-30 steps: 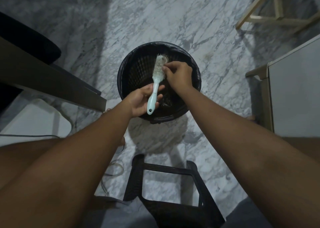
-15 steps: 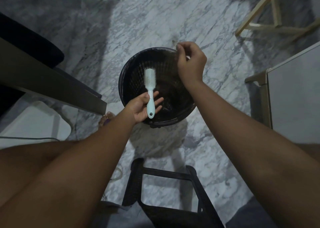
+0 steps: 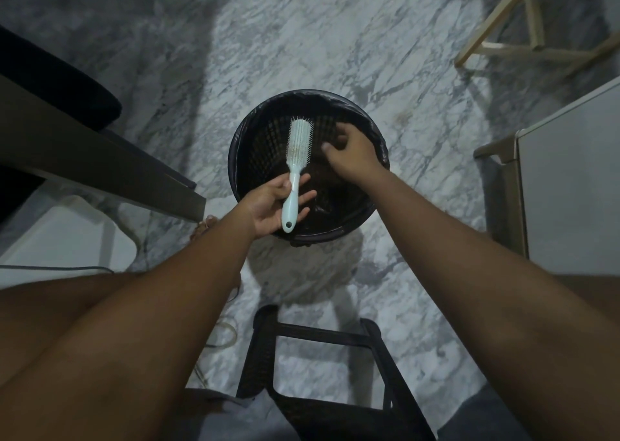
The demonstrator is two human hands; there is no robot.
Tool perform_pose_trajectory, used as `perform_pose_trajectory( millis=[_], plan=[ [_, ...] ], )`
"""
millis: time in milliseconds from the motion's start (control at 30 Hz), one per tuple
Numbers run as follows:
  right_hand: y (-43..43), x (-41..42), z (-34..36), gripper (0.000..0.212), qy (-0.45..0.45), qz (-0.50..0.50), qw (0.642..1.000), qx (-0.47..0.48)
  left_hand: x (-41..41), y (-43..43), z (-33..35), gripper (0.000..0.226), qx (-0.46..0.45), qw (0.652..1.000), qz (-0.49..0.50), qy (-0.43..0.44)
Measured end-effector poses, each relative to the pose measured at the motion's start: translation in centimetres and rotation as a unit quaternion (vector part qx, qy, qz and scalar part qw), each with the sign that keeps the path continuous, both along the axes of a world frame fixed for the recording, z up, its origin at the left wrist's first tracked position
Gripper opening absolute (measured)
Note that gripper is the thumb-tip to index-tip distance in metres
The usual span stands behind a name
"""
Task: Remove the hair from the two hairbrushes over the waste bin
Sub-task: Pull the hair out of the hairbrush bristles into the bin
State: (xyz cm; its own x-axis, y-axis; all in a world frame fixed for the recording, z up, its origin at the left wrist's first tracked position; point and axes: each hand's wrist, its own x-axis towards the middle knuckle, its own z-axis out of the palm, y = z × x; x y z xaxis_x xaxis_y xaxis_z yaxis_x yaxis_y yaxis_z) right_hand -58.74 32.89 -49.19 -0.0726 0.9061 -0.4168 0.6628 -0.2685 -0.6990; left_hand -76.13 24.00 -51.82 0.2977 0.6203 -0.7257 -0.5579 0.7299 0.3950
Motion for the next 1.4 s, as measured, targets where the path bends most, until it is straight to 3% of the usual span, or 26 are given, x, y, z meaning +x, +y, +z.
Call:
perform_pose_trajectory(
  millis=[100,133,233,333,567,733,900,967,1033,1100,1133,1200,1267,1400],
  plan=[
    [0.3,-0.9,-0.1,0.096,0.094,-0.009,0.995,-0.032,0.2,0.1,-0.1,0.039,0.005,1.000,-0.023,0.014],
    [0.3,-1.0,-0.2,0.093,0.091,0.023,0.995,-0.035,0.2,0.2,0.0,0.039,0.006,0.999,-0.027,0.019],
    [0.6,-1.2,0.3,0.060,0.032,0.063,0.997,0.013,0.5,0.3,0.2,0.040,0.008,0.999,-0.030,0.034],
    [1.1,-1.4,0.4,0.057,-0.030,0.042,0.998,0.046,0.7,0.4,0.3,0.039,0.008,0.999,-0.031,0.036],
    [1.3,-1.2,1.2,0.012,-0.030,0.063,0.995,0.076,1.1,0.4,-0.2,0.038,0.007,0.999,-0.021,0.024],
    [1.6,-1.0,2.4,0.009,0.080,-0.049,0.984,0.154,0.8,0.6,-0.1,0.037,0.007,1.000,-0.008,0.021],
    [2.7,0.3,2.9,0.009,0.183,-0.191,0.929,0.259,0.5,0.5,-0.1,0.037,0.006,1.000,-0.001,0.021],
    [3.1,0.6,2.1,0.009,0.135,-0.180,0.946,0.233,0.5,0.4,0.0,0.038,0.010,1.000,0.000,0.019],
    [3.2,1.2,1.3,0.008,0.001,-0.087,0.988,0.128,0.6,0.4,0.1,0.038,0.014,1.000,0.000,0.017],
    [2.5,1.4,0.6,0.034,-0.134,0.019,0.991,0.015,0.6,0.5,0.2,0.037,0.017,1.000,-0.003,0.013],
    [2.0,1.3,0.7,0.047,-0.154,0.047,0.987,-0.016,0.6,0.6,0.2,0.037,0.019,1.000,-0.006,0.011],
    [1.4,1.0,0.5,0.061,-0.099,0.033,0.994,-0.010,0.5,0.7,0.2,0.037,0.021,1.000,-0.009,0.008],
    [1.2,0.4,0.0,0.062,0.020,-0.030,0.999,0.009,0.4,0.8,0.0,0.036,0.023,1.000,-0.013,0.009],
    [1.1,-0.6,0.0,0.070,0.213,-0.113,0.968,-0.074,0.4,1.0,-0.2,0.038,0.027,0.999,-0.030,-0.002]
  ],
)
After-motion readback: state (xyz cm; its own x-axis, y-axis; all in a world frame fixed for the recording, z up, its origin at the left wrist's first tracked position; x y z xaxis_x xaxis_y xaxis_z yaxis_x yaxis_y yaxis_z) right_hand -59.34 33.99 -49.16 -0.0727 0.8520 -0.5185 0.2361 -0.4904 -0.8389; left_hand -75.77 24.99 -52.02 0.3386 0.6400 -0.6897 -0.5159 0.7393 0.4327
